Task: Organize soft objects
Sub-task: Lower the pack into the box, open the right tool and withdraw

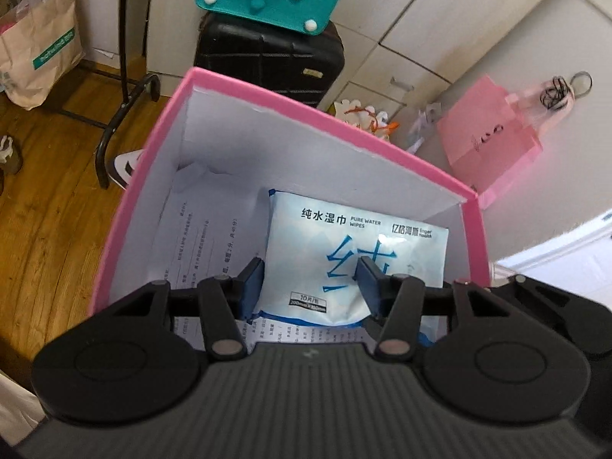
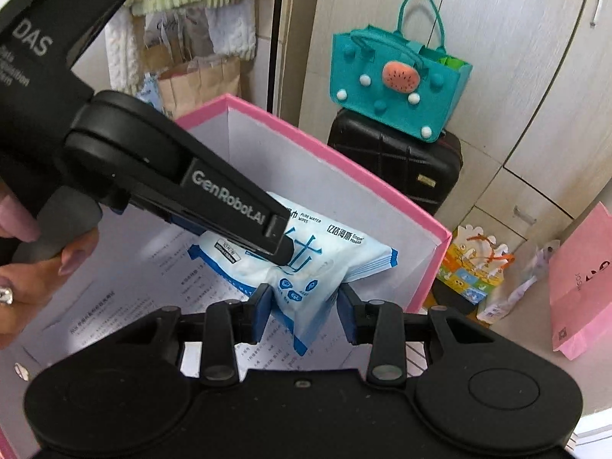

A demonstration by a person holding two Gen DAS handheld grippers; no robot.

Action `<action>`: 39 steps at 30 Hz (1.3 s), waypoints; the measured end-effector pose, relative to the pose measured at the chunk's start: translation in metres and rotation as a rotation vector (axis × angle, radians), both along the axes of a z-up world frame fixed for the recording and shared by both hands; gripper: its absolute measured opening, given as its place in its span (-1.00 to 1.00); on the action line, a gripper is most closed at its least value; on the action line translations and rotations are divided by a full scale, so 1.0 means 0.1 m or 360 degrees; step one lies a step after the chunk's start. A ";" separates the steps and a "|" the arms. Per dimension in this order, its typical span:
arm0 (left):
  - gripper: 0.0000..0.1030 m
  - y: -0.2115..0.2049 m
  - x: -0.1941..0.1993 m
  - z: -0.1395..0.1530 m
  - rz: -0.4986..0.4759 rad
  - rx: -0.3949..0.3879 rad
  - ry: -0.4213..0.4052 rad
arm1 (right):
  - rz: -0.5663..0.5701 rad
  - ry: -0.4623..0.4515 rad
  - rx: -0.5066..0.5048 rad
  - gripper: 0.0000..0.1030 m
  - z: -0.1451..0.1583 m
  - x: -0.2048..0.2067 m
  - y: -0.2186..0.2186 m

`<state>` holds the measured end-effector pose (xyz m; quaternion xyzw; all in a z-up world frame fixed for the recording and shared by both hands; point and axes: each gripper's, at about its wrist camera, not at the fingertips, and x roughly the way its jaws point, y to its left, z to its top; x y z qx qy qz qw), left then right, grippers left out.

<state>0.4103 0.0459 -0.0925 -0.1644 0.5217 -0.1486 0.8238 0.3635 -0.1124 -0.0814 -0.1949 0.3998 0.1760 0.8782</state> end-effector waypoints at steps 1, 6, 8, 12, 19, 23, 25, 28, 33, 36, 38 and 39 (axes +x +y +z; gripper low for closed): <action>-0.02 -0.01 0.00 -0.01 0.0001 0.0015 0.0005 | -0.0020 0.0002 -0.0009 -0.11 -0.01 0.00 0.01; 0.00 -0.04 -0.15 0.13 -0.0040 0.0084 -0.0147 | -0.0036 -0.0175 -0.0198 -0.13 -0.05 -0.11 0.13; 0.01 -0.01 -0.25 0.17 -0.0065 0.0050 -0.0128 | -0.0034 -0.0197 -0.0209 -0.13 -0.06 -0.18 0.15; 0.02 0.05 -0.52 0.32 -0.0116 0.0053 -0.0195 | -0.0027 -0.0237 -0.0137 -0.12 0.07 -0.42 0.08; 0.03 0.10 -0.97 0.70 -0.0208 0.0250 -0.0343 | -0.0005 -0.0276 0.0070 -0.12 0.36 -1.02 -0.19; 0.03 0.20 -1.36 0.97 -0.0280 0.0237 -0.0375 | 0.0021 -0.0246 0.0215 -0.12 0.56 -1.35 -0.28; 0.04 0.22 -1.59 1.12 -0.0312 0.0252 -0.0408 | 0.0045 -0.0220 0.0266 -0.12 0.67 -1.54 -0.29; 0.08 0.20 -1.94 1.34 -0.0366 0.0334 -0.0504 | 0.0088 -0.0220 0.0307 -0.12 0.82 -1.81 -0.28; 0.13 0.13 -2.50 1.60 -0.0497 0.0424 -0.0610 | 0.0144 -0.0239 0.0360 -0.12 1.01 -2.22 -0.35; 0.24 0.08 -2.83 1.66 -0.0559 0.0459 -0.0649 | 0.0162 -0.0247 0.0377 -0.12 1.08 -2.48 -0.40; 0.24 0.04 -3.03 1.68 -0.0595 0.0509 -0.0681 | 0.0153 -0.0263 0.0364 -0.12 1.13 -2.65 -0.42; 0.24 0.03 -3.10 1.69 -0.0600 0.0521 -0.0690 | 0.0159 -0.0279 0.0355 -0.12 1.14 -2.74 -0.43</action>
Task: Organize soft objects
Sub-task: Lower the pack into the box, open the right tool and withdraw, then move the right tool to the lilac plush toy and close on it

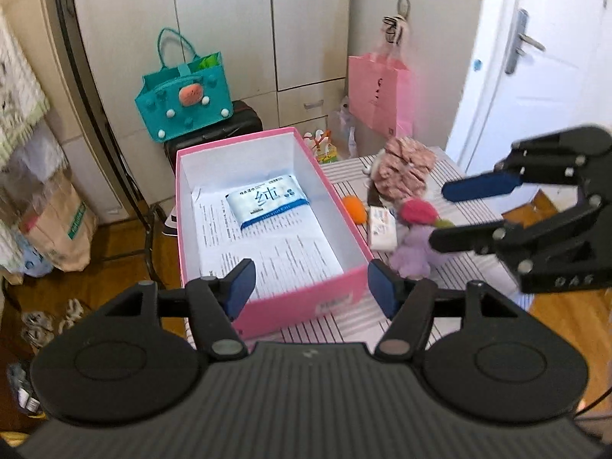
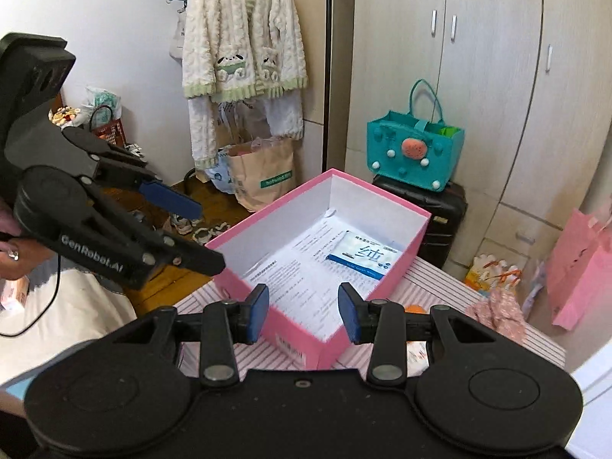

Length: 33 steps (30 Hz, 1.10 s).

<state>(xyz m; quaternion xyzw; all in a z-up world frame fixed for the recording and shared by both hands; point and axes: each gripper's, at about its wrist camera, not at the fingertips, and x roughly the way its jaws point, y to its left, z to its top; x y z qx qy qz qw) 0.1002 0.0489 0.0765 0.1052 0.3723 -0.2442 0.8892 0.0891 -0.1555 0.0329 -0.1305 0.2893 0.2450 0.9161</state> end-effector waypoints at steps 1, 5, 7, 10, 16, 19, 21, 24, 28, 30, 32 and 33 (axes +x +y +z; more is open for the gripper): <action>0.24 -0.01 -0.09 0.01 -0.0006 0.0006 -0.0008 | 0.0009 -0.0018 -0.0010 -0.12 0.02 -0.10 -0.01; 0.33 -0.04 -0.36 0.01 -0.0056 0.0013 -0.0020 | 0.0024 -0.0095 -0.0024 -0.12 0.03 -0.47 -0.07; 0.34 -0.08 -0.46 -0.02 -0.0078 0.0027 -0.0022 | 0.0021 -0.0128 -0.0035 -0.11 0.00 -0.60 -0.11; 0.35 -0.15 -0.58 -0.08 -0.0137 0.0068 0.0001 | 0.0020 -0.0138 -0.0042 -0.01 -0.09 -0.78 -0.20; 0.42 -0.25 -0.74 -0.29 -0.0190 0.0073 0.0035 | 0.0015 -0.0131 0.0008 0.20 -0.32 -1.03 -0.39; 0.46 -0.27 -0.78 -0.45 -0.0196 0.0018 0.0051 | -0.0011 -0.0149 0.0008 0.26 -0.49 -1.10 -0.43; 0.46 -0.28 -0.78 -0.56 -0.0184 -0.0022 0.0081 | -0.0015 -0.0126 0.0019 0.36 -0.58 -1.10 -0.45; 0.46 -0.31 -0.76 -0.72 -0.0187 -0.0058 0.0117 | -0.0017 -0.0086 0.0061 0.51 -0.74 -1.05 -0.51; 0.47 -0.41 -0.70 -0.90 -0.0211 -0.0070 0.0133 | -0.0045 -0.0090 0.0081 0.52 -0.93 -0.96 -0.58; 0.47 -0.46 -0.64 -0.98 -0.0211 -0.0110 0.0140 | -0.0061 -0.0122 0.0090 0.52 -1.03 -0.91 -0.61; 0.48 -0.49 -0.59 -1.05 -0.0197 -0.0178 0.0136 | -0.0091 -0.0151 0.0084 0.52 -1.14 -0.85 -0.66; 0.50 -0.51 -0.56 -1.08 -0.0196 -0.0206 0.0144 | -0.0111 -0.0172 0.0073 0.52 -1.19 -0.82 -0.69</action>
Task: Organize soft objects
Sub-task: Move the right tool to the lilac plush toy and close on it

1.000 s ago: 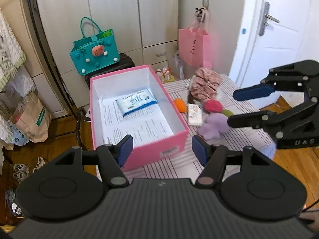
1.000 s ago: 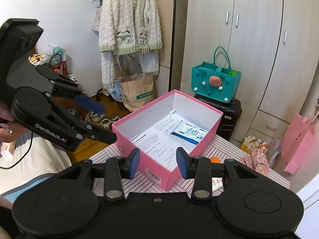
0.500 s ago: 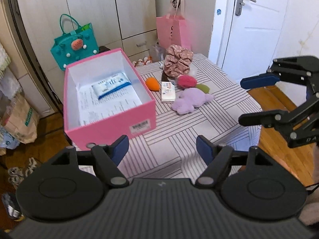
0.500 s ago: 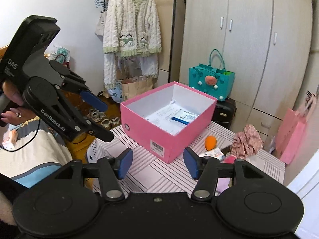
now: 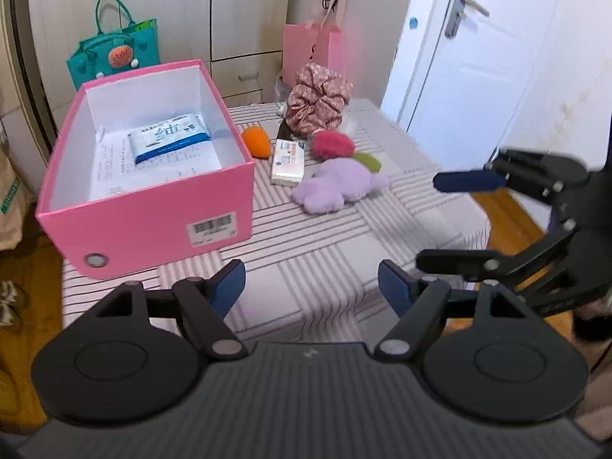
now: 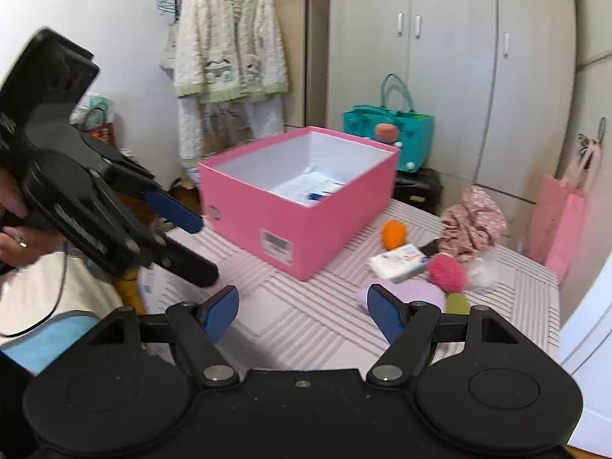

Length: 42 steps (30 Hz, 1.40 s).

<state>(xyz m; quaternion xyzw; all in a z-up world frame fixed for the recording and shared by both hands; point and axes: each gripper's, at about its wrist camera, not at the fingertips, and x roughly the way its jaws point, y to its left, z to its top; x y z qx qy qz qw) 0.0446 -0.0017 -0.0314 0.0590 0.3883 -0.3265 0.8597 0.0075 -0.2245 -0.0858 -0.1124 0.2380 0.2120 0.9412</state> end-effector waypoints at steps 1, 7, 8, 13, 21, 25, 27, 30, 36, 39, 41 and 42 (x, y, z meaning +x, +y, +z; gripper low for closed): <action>0.53 -0.01 0.03 -0.03 -0.0003 -0.0034 0.0011 | -0.0026 -0.0026 -0.0008 0.52 -0.06 0.04 -0.04; 0.57 -0.14 0.25 -0.24 0.0002 -0.0142 0.0105 | -0.0148 -0.0176 -0.0012 0.53 -0.34 0.23 -0.28; 0.56 -0.17 0.27 -0.27 0.0003 -0.0153 0.0107 | -0.0155 -0.0206 -0.0005 0.53 -0.39 0.26 -0.32; 0.56 -0.33 0.41 -0.43 -0.0003 -0.0220 0.0119 | -0.0194 -0.0184 0.0045 0.53 -0.64 0.51 -0.45; 0.53 -0.61 0.66 -0.63 0.0021 -0.0322 0.0158 | -0.0219 -0.0126 -0.0165 0.53 -0.93 0.91 -0.44; 0.49 -0.78 0.73 -0.75 0.0072 -0.0342 0.0140 | -0.0214 -0.0075 -0.0109 0.52 -0.93 1.02 -0.56; 0.49 -0.84 0.77 -0.79 0.0095 -0.0352 0.0117 | -0.0198 -0.0065 -0.0087 0.52 -0.92 1.05 -0.59; 0.43 -0.94 0.84 -0.84 0.0155 -0.0345 0.0055 | -0.0158 -0.0077 -0.0094 0.39 -0.90 1.07 -0.61; 0.30 -1.12 0.93 -0.94 0.0278 -0.0244 -0.0038 | -0.0118 -0.0131 -0.0191 0.10 -0.87 1.10 -0.58; 0.30 -1.15 0.90 -0.94 0.0296 -0.0209 -0.0102 | -0.0083 -0.0157 -0.0251 0.10 -0.88 1.08 -0.55; 0.30 -1.15 0.95 -0.98 0.0317 -0.0236 -0.0019 | -0.0083 -0.0147 -0.0265 0.10 -0.89 1.10 -0.54; 0.30 -1.15 0.97 -1.00 0.0331 -0.0243 0.0007 | -0.0083 -0.0134 -0.0250 0.10 -0.89 1.12 -0.55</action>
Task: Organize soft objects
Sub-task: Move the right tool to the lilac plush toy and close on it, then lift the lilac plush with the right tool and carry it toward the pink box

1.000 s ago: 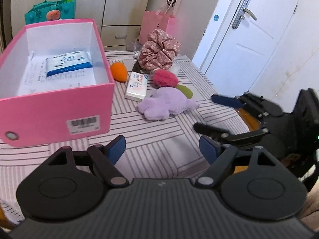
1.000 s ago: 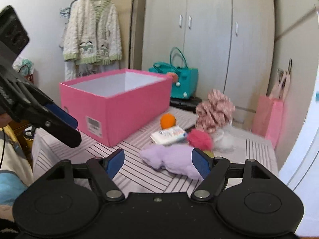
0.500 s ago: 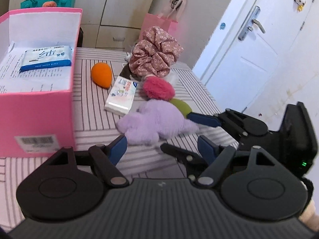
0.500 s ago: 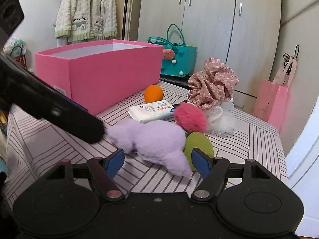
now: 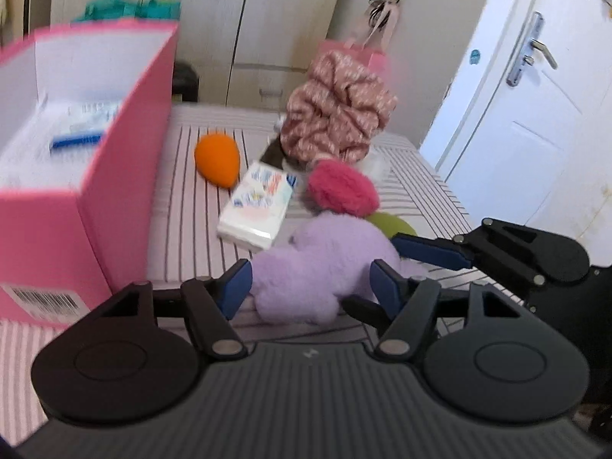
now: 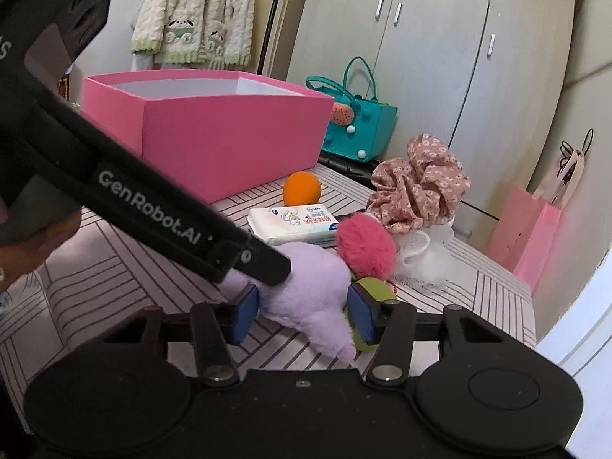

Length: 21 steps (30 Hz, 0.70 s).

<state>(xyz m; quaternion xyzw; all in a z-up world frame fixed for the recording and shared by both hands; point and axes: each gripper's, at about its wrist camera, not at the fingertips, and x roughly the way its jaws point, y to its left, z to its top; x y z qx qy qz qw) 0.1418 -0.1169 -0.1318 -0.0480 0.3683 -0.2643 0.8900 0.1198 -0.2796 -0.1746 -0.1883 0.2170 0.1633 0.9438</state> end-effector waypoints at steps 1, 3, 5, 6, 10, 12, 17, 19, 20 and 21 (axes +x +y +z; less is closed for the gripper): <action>0.30 0.00 0.01 -0.01 0.0016 -0.0002 0.0002 | 0.0001 0.0009 0.0018 0.10 0.00 0.02 -0.01; 0.24 0.01 0.01 -0.04 0.0036 -0.0009 -0.0002 | 0.0011 0.0006 0.0043 0.11 0.00 0.04 -0.02; 0.08 0.03 0.02 -0.05 0.0055 -0.0028 0.0030 | 0.0032 0.0002 0.0025 0.11 -0.01 0.05 -0.02; 0.07 0.03 0.03 -0.06 0.0055 -0.0034 0.0048 | 0.0037 -0.0001 0.0020 0.12 -0.01 0.06 -0.02; 0.04 0.03 0.04 -0.08 0.0067 -0.0033 0.0073 | 0.0033 0.0008 0.0030 0.17 -0.03 0.08 0.00; 0.04 0.04 0.05 -0.09 0.0076 -0.0050 0.0099 | 0.0027 -0.0003 0.0003 0.20 -0.05 0.06 0.04; 0.04 0.09 0.07 -0.15 0.0123 -0.0141 0.0181 | -0.0011 -0.0012 -0.0004 0.06 -0.07 0.03 0.08; 0.03 0.10 0.06 -0.15 0.0144 -0.0164 0.0179 | -0.0040 -0.0007 0.0032 -0.04 -0.07 0.02 0.08; -0.02 0.09 0.06 -0.15 0.0136 -0.0155 0.0168 | -0.0052 -0.0008 0.0042 -0.05 -0.07 0.02 0.08; -0.05 0.08 0.04 -0.15 0.0124 -0.0141 0.0156 | -0.0061 -0.0008 0.0044 -0.05 -0.08 0.01 0.08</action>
